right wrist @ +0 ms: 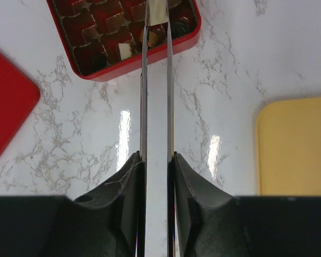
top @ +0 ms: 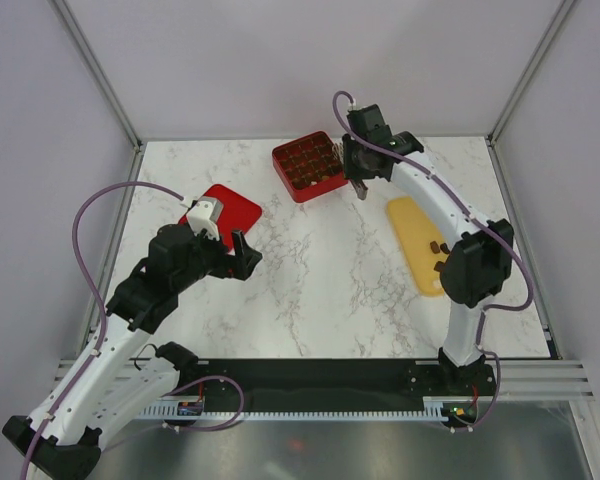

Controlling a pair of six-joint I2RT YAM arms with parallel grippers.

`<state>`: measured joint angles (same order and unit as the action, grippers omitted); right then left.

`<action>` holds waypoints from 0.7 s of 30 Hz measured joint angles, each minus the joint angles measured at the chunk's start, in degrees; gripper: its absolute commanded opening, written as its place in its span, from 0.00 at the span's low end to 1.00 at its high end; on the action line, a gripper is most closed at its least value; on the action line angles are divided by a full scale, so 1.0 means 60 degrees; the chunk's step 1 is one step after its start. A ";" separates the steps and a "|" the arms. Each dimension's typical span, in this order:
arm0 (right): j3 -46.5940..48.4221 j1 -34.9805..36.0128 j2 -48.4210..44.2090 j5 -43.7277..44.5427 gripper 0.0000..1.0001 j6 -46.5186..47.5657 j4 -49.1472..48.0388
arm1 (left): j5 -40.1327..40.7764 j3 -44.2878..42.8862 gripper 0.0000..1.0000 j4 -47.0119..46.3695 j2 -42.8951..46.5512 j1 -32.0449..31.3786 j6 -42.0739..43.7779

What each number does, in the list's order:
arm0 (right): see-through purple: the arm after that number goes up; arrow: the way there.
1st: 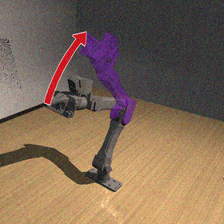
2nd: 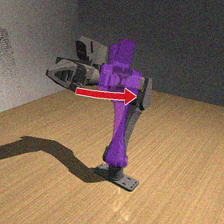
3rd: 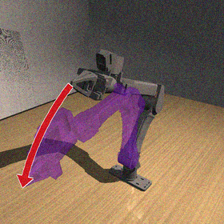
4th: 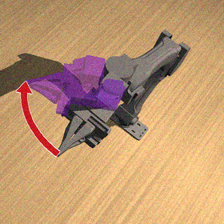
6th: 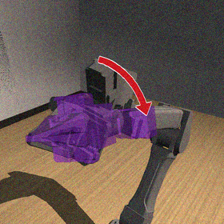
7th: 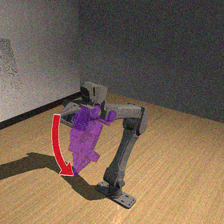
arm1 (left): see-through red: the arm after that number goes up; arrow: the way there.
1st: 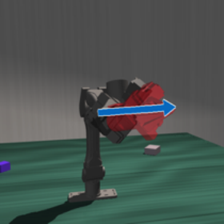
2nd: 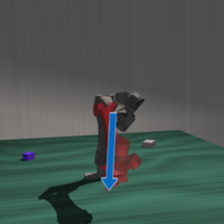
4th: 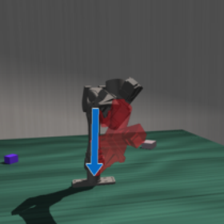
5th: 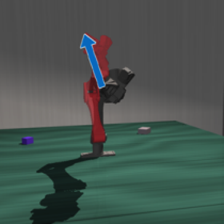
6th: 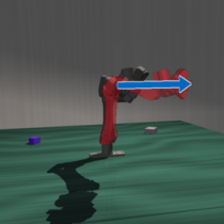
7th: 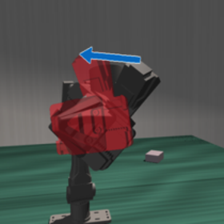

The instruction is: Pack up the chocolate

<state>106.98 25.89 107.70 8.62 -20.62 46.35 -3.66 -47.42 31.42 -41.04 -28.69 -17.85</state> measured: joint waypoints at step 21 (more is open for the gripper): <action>0.1366 0.0291 0.2648 -0.0208 0.34 0.0233 -0.1384 | 0.0095 0.0000 1.00 0.0004 0.0004 0.0000 0.0000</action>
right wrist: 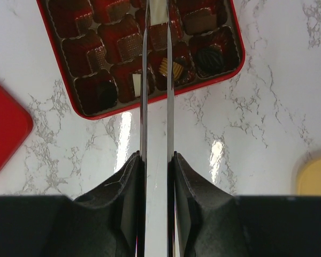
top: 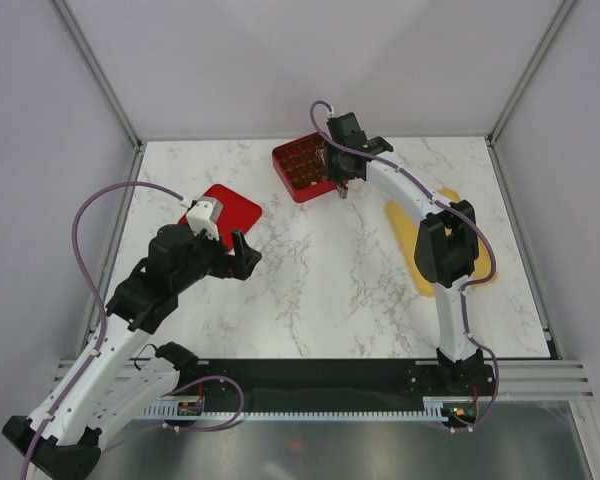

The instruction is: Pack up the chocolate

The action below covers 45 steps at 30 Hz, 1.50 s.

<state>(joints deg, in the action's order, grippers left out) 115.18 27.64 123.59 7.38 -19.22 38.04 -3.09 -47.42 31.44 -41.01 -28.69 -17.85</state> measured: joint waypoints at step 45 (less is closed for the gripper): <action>-0.4513 -0.0135 -0.5362 0.1628 0.47 0.0087 0.1410 | 0.0004 0.0000 1.00 0.0033 0.0076 0.0000 0.0000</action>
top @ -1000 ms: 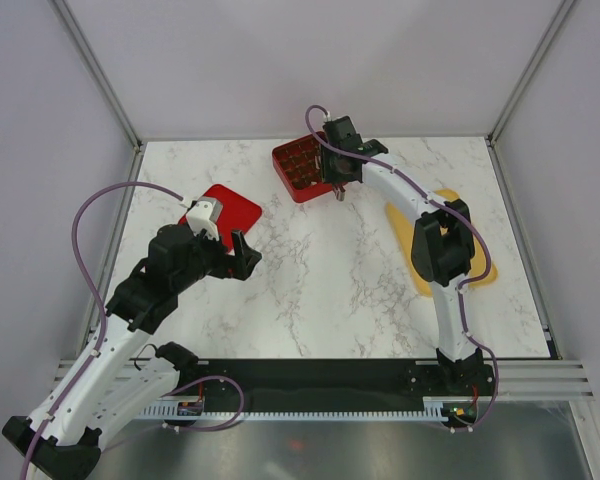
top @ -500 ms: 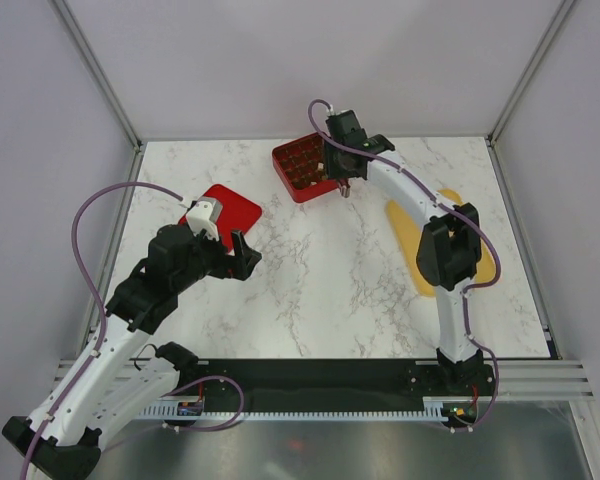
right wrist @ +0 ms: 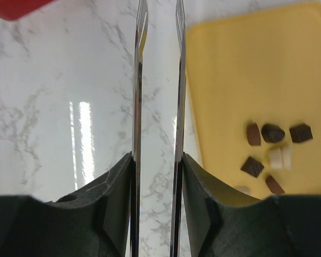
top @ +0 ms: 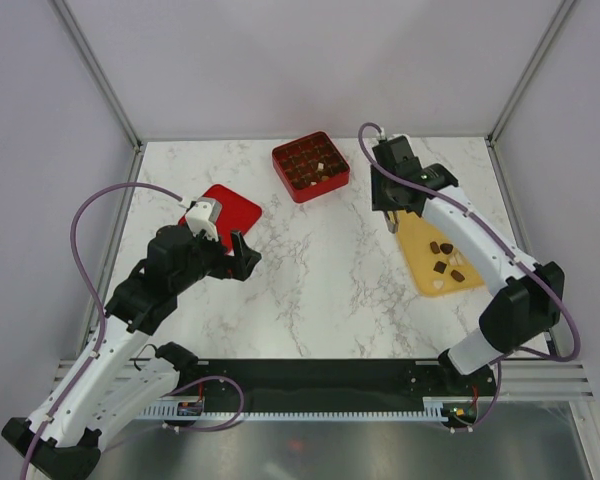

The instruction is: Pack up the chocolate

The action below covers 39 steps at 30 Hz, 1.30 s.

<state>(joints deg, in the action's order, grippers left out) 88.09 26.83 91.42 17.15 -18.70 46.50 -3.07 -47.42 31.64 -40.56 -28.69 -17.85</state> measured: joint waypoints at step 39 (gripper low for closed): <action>-0.4805 -0.2707 -0.2907 -0.0601 0.40 -0.0095 0.1395 | -0.0084 0.0000 1.00 0.0000 -0.0073 0.0000 0.0000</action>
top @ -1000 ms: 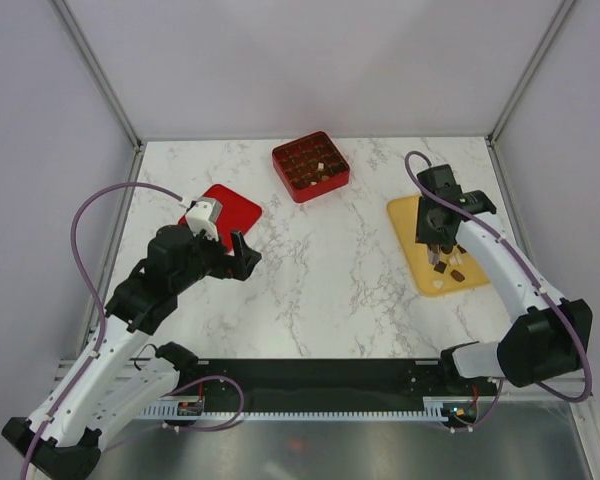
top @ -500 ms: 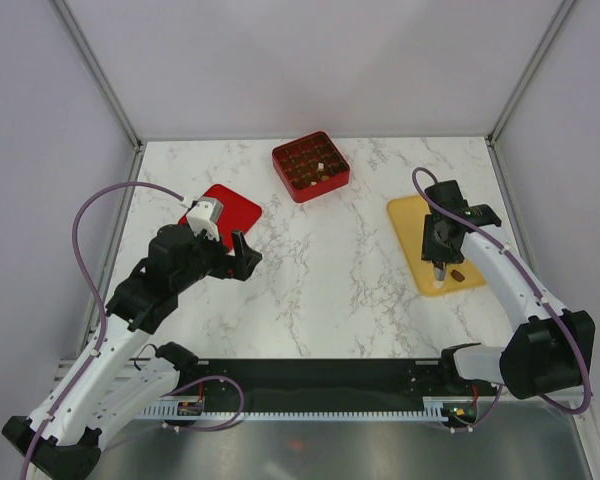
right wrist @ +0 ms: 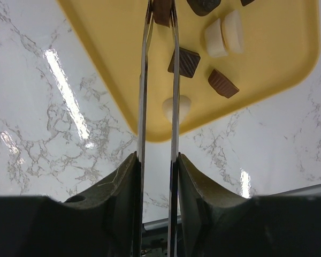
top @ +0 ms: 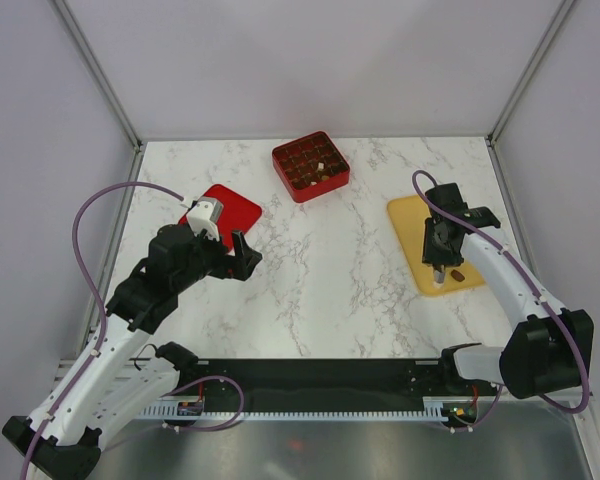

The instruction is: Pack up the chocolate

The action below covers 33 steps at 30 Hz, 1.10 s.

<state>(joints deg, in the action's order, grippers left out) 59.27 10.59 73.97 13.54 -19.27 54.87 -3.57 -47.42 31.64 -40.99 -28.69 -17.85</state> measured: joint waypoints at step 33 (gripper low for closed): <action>0.6091 0.1934 0.4036 -0.1024 0.28 -0.0011 -0.0692 | 0.0044 0.0000 1.00 0.0000 0.0000 0.0000 0.0004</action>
<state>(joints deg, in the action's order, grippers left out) 95.81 22.20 98.19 7.40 -19.33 50.72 -3.31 -47.42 31.64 -40.99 -28.69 -17.82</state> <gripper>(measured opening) 0.341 0.993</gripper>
